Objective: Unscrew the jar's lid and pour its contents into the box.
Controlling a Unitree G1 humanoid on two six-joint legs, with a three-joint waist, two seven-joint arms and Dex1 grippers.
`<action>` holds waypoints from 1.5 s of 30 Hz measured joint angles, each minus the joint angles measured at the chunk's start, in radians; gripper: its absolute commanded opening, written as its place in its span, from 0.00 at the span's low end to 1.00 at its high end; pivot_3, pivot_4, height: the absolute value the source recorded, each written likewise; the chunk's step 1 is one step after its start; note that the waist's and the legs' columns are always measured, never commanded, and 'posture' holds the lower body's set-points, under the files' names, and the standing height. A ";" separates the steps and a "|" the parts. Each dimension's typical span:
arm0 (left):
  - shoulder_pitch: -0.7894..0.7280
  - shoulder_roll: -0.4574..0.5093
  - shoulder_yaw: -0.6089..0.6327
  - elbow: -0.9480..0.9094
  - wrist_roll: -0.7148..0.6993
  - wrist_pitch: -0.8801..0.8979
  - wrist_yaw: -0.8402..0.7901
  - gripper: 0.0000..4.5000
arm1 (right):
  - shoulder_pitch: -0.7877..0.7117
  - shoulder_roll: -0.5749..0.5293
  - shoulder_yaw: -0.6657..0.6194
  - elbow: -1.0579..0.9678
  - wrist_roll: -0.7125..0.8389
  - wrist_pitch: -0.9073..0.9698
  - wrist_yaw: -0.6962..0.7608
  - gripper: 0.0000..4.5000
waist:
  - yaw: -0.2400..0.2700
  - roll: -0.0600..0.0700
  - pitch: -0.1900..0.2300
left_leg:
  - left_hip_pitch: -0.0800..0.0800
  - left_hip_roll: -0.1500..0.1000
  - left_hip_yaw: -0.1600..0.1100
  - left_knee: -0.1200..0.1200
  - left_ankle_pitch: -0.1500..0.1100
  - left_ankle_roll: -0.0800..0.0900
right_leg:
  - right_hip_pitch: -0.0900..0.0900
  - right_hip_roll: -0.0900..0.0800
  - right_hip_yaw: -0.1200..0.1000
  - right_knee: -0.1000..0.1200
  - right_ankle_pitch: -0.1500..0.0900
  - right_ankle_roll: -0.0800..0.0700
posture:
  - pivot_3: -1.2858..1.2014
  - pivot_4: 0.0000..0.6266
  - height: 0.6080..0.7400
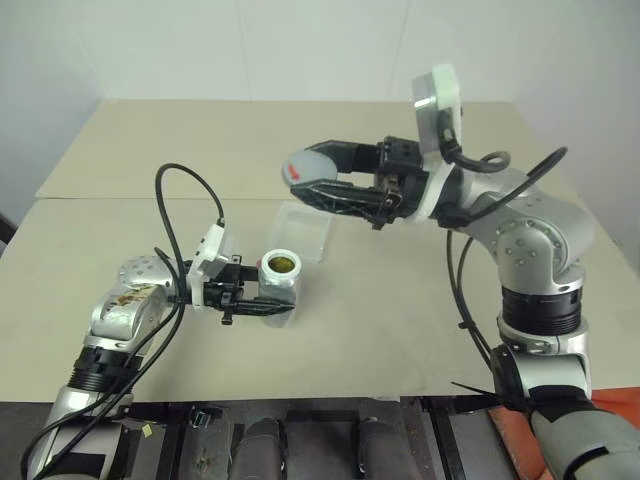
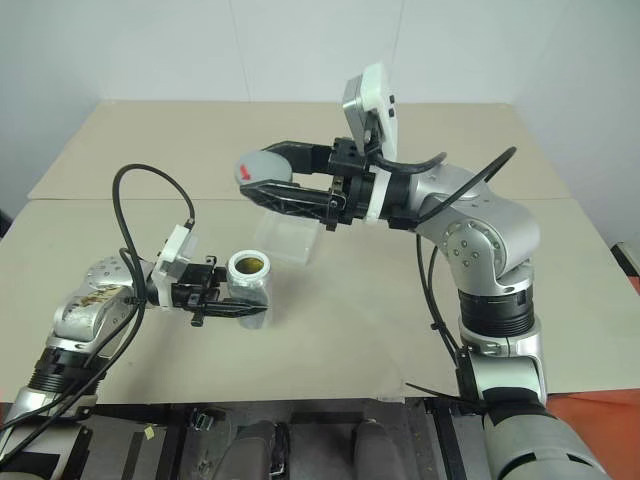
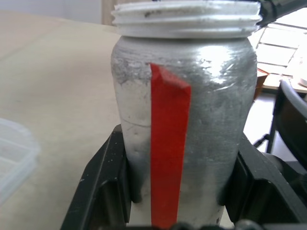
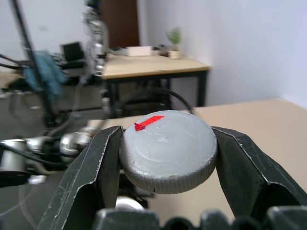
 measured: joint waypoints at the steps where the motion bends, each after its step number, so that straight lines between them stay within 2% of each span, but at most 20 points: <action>1: 0.000 -0.001 0.015 0.000 0.000 -0.010 0.012 0.46 | 0.016 0.003 0.000 0.010 -0.021 -0.002 -0.029 0.61 | 0.000 0.000 0.000 | 0.000 0.000 0.000 0.000 0.000 0.000 | 0.000 0.000 0.000 0.000 0.000 0.000 | 0.52 0.24 1.00; 11: -0.020 -0.044 0.162 -0.002 0.021 -0.057 0.296 0.46 | 0.253 0.053 -0.002 0.052 -0.285 0.016 -0.446 0.61 | 0.001 0.000 0.000 | -0.001 -0.001 0.000 0.000 0.000 0.000 | 0.000 -0.001 0.000 0.000 0.000 0.000 | 0.52 0.24 1.00; 20: -0.039 -0.139 0.165 -0.002 0.107 -0.119 0.525 0.46 | 0.326 0.144 0.068 0.250 -0.468 -0.027 -0.579 0.61 | -0.002 0.000 0.000 | 0.000 -0.001 0.000 0.000 0.000 -0.001 | 0.000 -0.001 0.001 0.000 0.000 0.000 | 0.52 0.24 1.00; 25: -0.041 -0.159 0.165 -0.002 0.124 -0.124 0.597 0.46 | 0.325 0.159 0.078 0.309 -0.518 -0.086 -0.579 0.97 | -0.002 0.000 0.000 | 0.000 -0.001 0.000 0.000 0.001 -0.001 | 0.000 -0.001 0.001 0.001 0.000 0.000 | 0.52 0.24 1.00; 28: -0.041 -0.159 0.165 -0.008 0.133 -0.124 0.620 0.46 | 0.329 0.136 0.081 0.288 -0.519 -0.066 -0.544 1.00 | -0.001 0.000 0.000 | 0.000 -0.001 0.000 0.000 0.001 -0.001 | 0.000 -0.001 0.001 0.000 0.000 0.000 | 0.52 0.24 1.00; 32: -0.048 -0.147 0.163 0.005 0.197 -0.147 0.670 0.46 | 0.332 -0.011 0.082 0.138 -0.464 0.043 -0.399 1.00 | 0.004 0.000 0.000 | -0.001 -0.001 -0.001 0.000 0.000 -0.001 | 0.000 -0.001 0.000 0.000 0.000 0.000 | 0.52 0.24 1.00; 36: -0.152 -0.141 0.107 0.132 0.363 -0.270 0.762 0.46 | 0.289 -0.161 0.044 0.006 -0.338 0.140 -0.216 1.00 | 0.010 0.000 0.000 | 0.000 -0.002 -0.001 0.000 0.001 -0.001 | 0.002 0.000 -0.001 0.000 0.001 0.000 | 0.52 0.24 1.00; 40: -0.303 -0.111 -0.025 0.330 0.614 -0.514 0.868 0.46 | 0.198 -0.258 -0.008 -0.059 -0.207 0.196 -0.056 1.00 | 0.015 0.000 0.000 | 0.000 -0.002 -0.001 -0.001 0.001 0.000 | 0.002 0.000 0.000 -0.002 0.001 0.000 | 0.52 0.24 1.00; 43: -0.472 -0.010 -0.272 0.547 1.002 -0.791 1.057 0.46 | 0.157 -0.306 -0.010 -0.062 -0.129 0.243 0.039 1.00 | 0.020 -0.001 0.000 | -0.001 -0.003 0.000 -0.002 0.001 0.000 | 0.000 -0.001 0.000 -0.002 0.001 0.000 | 0.52 0.24 1.00; 45: -0.595 0.019 -0.428 0.653 1.245 -0.908 1.220 0.46 | 0.138 -0.326 -0.005 -0.068 -0.097 0.257 0.083 1.00 | 0.026 -0.001 0.000 | -0.002 -0.003 0.001 -0.001 0.001 0.000 | 0.000 -0.001 0.000 -0.002 0.001 0.000 | 0.52 0.24 1.00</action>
